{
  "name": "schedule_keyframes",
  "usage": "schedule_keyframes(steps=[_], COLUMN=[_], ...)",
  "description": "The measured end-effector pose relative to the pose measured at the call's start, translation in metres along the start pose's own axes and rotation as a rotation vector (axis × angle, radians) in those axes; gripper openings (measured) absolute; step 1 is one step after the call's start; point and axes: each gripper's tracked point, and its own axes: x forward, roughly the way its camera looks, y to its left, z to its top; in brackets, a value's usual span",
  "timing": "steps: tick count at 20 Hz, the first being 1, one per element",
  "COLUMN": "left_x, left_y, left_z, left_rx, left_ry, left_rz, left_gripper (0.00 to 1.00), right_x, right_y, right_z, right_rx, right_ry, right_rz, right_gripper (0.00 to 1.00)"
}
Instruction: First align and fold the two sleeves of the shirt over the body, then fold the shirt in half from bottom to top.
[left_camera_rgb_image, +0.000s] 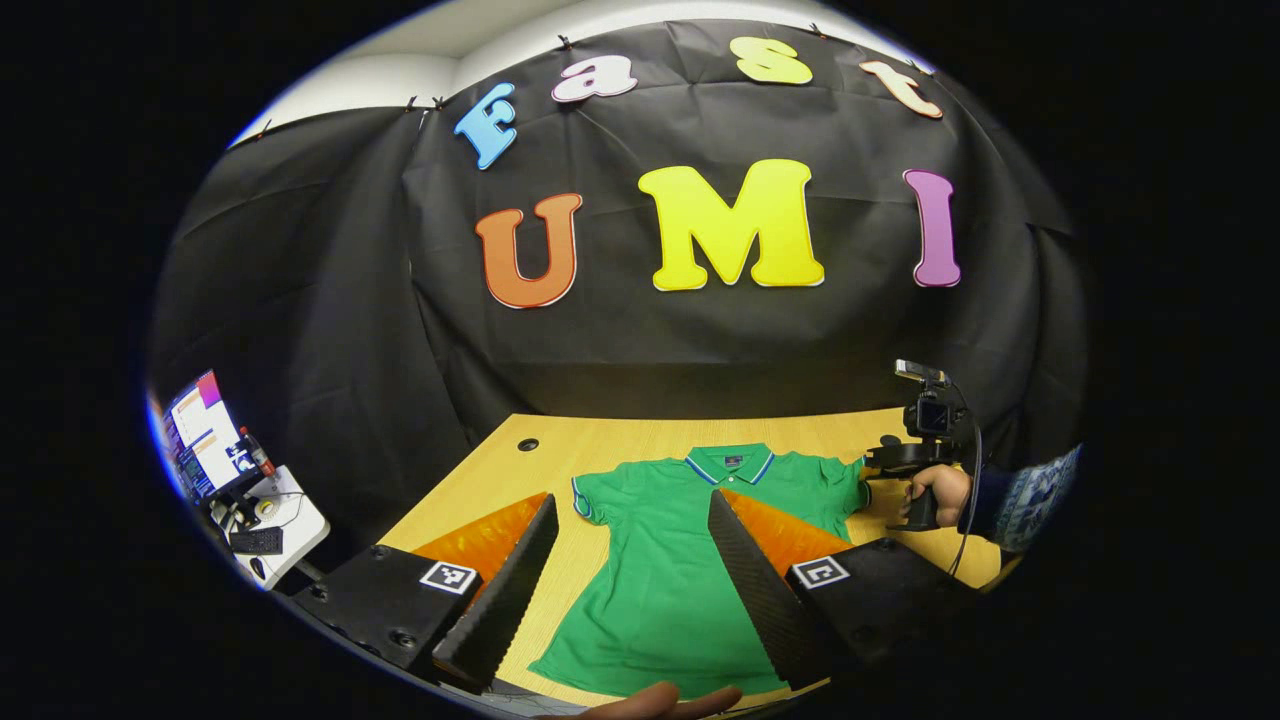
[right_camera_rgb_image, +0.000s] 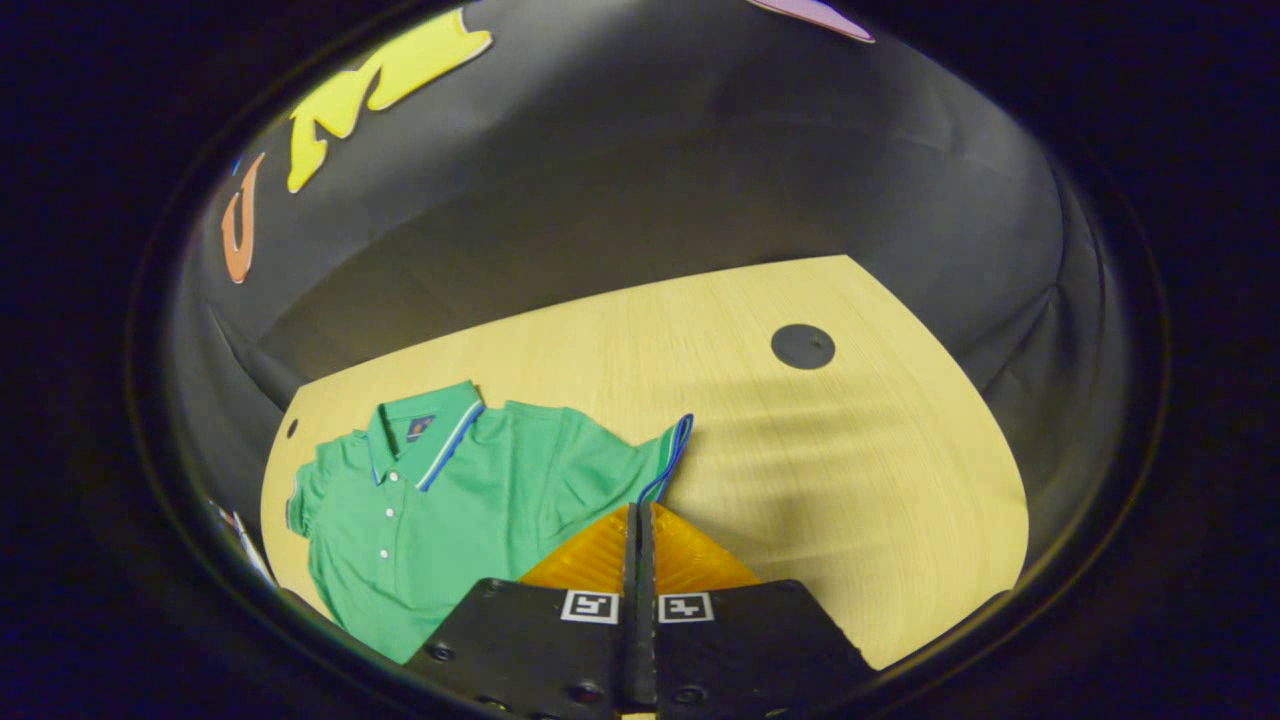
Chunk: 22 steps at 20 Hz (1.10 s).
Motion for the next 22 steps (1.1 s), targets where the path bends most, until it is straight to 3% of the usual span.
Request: schedule_keyframes(steps=[5,9,12,13,15,16,17,19,20,22], left_x=[-0.003,-0.004,-0.001,0.002,0.003,0.005,0.006,0.009,0.008,0.01], left_y=[0.01,0.023,0.026,0.025,0.022,0.02,0.017,0.013,0.01,0.006], left_z=[0.006,0.002,-0.003,-0.005,-0.011,-0.012,-0.011,-0.008,-0.007,-0.004], left_rx=[-0.015,-0.023,-0.041,-0.046,-0.044,-0.037,-0.028,-0.013,-0.006,0.008], left_ry=[-0.02,-0.014,-0.002,0.01,0.035,0.039,0.039,0.035,0.031,0.024], left_rz=[0.004,0.017,0.022,0.021,0.017,0.015,0.011,0.005,-0.002,-0.011], left_gripper=[0.98,0.98,0.98,0.98,0.98,0.98,0.98,0.98,0.98,0.98], right_x=[-0.007,0.002,0.011,0.014,0.022,0.026,0.025,0.033,0.034,0.032], right_y=[0.034,0.014,-0.027,-0.033,-0.026,-0.022,-0.028,-0.035,-0.031,-0.029], right_z=[-0.001,-0.007,-0.003,-0.004,-0.016,-0.025,-0.018,-0.02,-0.015,-0.015], right_rx=[-0.038,-0.084,-0.049,-0.01,0.059,0.07,0.057,0.072,0.097,0.106], right_ry=[0.001,0.013,0.015,0.02,0.078,0.118,0.085,0.086,0.077,0.085], right_rz=[0.036,-0.046,-0.111,-0.11,-0.052,-0.034,-0.057,-0.108,-0.097,-0.098], right_gripper=[0.0,0.0,0.58,0.6,0.55,0.6,0.6,0.42,0.11,0.0])
